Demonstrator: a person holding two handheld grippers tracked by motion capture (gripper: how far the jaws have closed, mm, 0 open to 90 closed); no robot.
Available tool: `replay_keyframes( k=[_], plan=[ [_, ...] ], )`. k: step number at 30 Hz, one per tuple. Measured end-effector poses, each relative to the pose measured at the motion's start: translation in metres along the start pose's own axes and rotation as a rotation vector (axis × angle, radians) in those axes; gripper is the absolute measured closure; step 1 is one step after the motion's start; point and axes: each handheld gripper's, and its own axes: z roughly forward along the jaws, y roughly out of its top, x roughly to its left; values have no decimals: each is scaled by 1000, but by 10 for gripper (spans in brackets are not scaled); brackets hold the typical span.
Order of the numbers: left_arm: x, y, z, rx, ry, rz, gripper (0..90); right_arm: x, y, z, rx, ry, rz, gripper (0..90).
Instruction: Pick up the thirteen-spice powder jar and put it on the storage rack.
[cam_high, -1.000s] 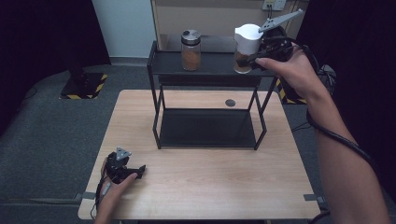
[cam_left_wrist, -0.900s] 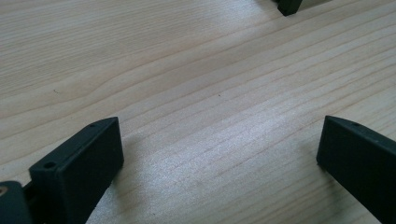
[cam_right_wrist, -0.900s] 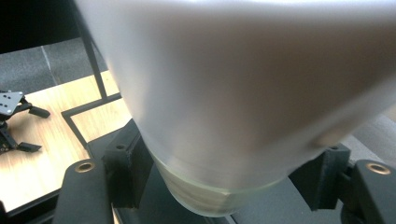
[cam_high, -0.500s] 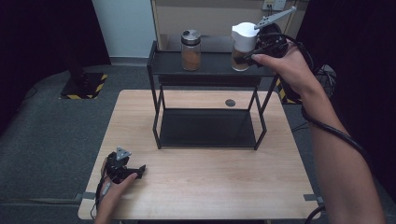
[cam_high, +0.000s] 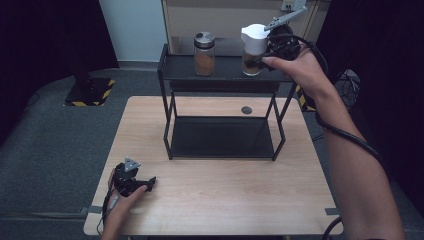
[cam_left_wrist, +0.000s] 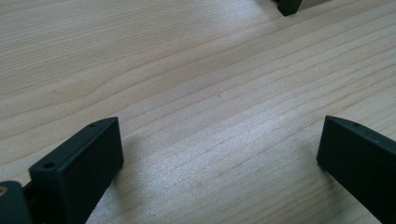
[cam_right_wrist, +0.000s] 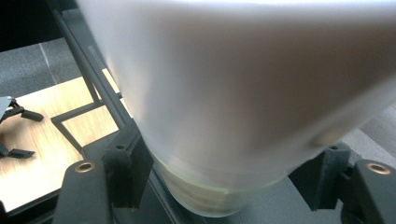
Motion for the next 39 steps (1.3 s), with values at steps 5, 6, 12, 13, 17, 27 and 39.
replay_keyframes(
  k=[5,6,12,13,17,27,39],
  plan=[
    [0,0,0,0,0,0,0,-2,0,4,1,3,15,314],
    [0,0,0,0,0,0,0,-2,1,5,5,2,15,314],
    [0,0,0,0,0,0,0,-5,1,11,15,9,26,314],
    [0,0,0,0,0,0,0,-5,2,12,19,10,28,314],
    [0,0,0,0,0,0,0,-6,2,14,18,14,34,314],
    [0,0,0,0,0,0,0,-10,1,15,21,25,71,314],
    [0,0,0,0,0,0,0,-13,1,16,21,29,94,312]
  ],
)
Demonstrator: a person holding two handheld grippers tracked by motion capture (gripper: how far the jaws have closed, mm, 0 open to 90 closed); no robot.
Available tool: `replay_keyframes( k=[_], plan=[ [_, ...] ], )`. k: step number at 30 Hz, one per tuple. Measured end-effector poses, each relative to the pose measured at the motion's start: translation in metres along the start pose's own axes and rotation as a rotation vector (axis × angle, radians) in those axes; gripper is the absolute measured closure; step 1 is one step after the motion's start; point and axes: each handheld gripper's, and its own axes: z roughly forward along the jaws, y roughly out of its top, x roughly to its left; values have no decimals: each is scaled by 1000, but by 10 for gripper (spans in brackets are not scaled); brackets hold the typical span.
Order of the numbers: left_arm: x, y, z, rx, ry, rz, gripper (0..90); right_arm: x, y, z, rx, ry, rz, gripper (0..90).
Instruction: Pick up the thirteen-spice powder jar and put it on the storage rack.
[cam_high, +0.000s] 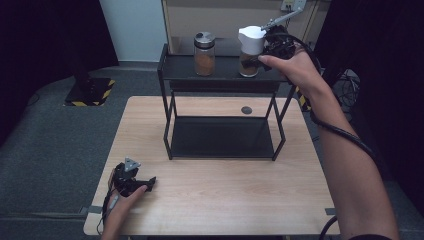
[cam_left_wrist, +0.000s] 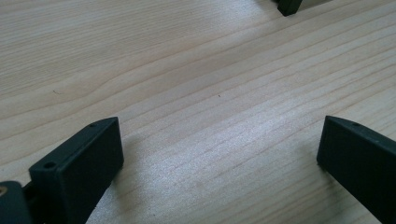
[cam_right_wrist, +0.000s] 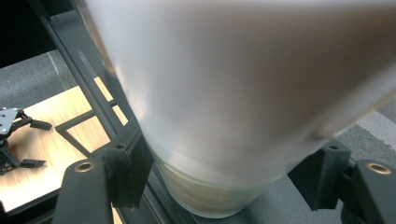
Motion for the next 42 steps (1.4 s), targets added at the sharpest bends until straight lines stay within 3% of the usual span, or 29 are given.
replay_keyframes(
  k=[13,21,25,42],
  plan=[
    [0,0,0,0,0,0,0,1,3,1,11,-6,-11,297],
    [0,0,0,0,0,0,0,21,3,-6,19,-83,-92,136],
    [0,0,0,-1,0,0,0,33,0,-14,12,-134,-104,95],
    [0,0,0,2,1,2,0,59,-16,-44,10,-119,-149,90]
  ],
)
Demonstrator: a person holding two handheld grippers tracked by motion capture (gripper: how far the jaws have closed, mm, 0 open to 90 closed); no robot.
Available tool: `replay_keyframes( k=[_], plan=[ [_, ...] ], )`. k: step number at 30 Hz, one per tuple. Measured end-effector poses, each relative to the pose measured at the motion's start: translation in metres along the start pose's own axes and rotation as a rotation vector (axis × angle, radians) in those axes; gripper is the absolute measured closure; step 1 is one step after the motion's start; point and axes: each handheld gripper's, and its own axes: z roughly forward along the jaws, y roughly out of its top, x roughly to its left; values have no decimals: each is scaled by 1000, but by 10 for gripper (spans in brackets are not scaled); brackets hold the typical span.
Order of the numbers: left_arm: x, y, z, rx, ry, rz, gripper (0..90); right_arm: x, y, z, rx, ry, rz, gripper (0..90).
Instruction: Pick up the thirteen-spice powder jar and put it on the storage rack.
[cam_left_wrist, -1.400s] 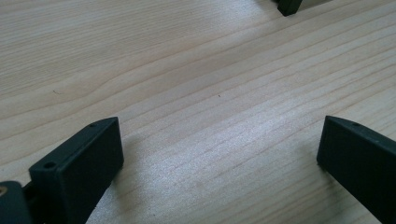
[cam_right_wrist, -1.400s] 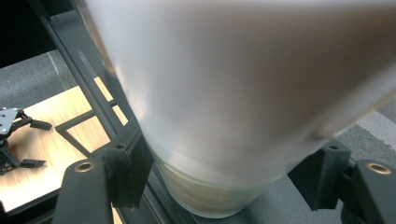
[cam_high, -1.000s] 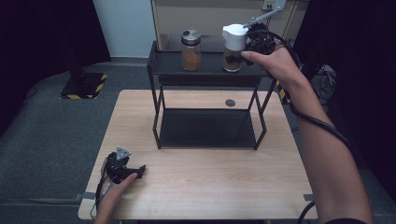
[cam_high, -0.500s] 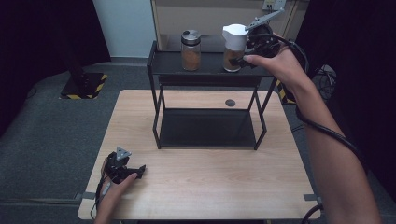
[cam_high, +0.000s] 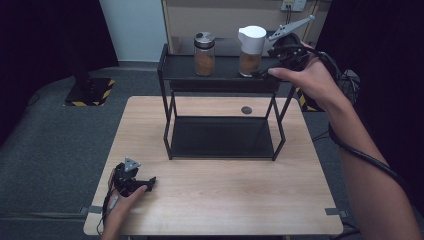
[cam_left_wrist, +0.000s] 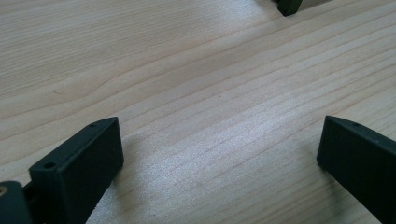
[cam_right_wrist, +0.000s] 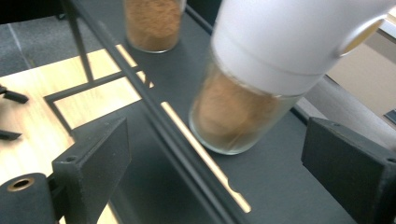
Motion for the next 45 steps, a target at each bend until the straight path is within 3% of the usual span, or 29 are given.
replay_keyframes(
  k=[18,37,45],
  plan=[
    [0,0,0,1,0,0,0,33,-5,-7,19,32,-59,99],
    [-1,-1,0,-3,5,-5,0,49,-33,0,80,56,-50,98],
    [-1,-1,0,-3,3,-6,0,57,-47,14,97,84,-40,97]
  ],
)
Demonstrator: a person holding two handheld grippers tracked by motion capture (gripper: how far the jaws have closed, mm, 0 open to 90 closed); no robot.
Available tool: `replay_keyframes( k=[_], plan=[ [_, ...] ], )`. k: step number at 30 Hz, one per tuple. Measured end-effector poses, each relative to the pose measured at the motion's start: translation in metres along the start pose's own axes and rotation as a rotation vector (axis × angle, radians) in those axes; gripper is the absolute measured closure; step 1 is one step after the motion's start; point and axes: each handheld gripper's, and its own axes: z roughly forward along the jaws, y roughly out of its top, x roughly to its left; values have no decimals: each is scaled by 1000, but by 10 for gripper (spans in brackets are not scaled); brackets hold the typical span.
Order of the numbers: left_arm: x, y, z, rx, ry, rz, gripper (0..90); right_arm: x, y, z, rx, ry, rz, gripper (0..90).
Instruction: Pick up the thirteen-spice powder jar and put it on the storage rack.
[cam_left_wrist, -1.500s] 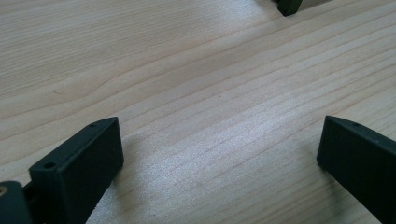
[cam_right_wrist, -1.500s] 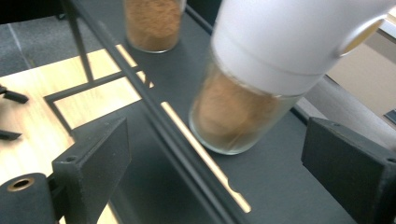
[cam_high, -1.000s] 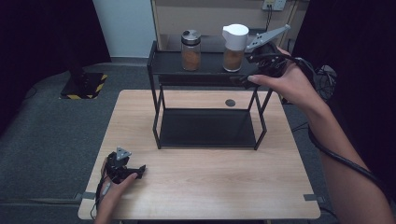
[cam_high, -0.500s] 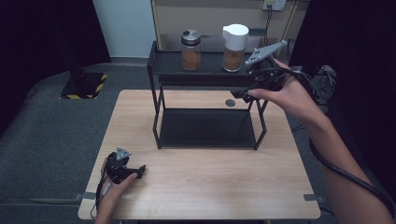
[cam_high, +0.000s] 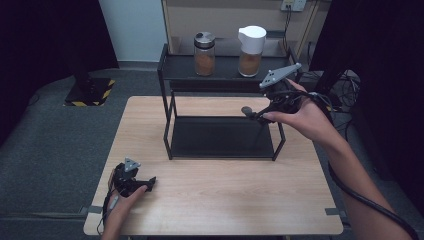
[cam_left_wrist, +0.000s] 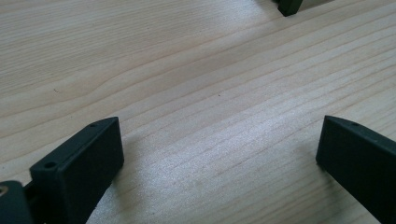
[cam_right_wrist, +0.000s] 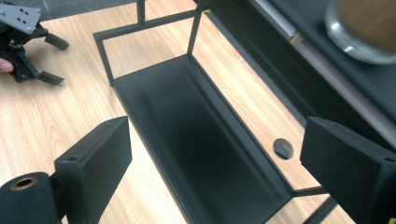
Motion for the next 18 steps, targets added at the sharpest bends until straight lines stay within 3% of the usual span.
replay_keyframes(
  k=[18],
  plan=[
    [0,0,0,0,1,0,0,8,-32,17,16,30,32,96]
  ],
)
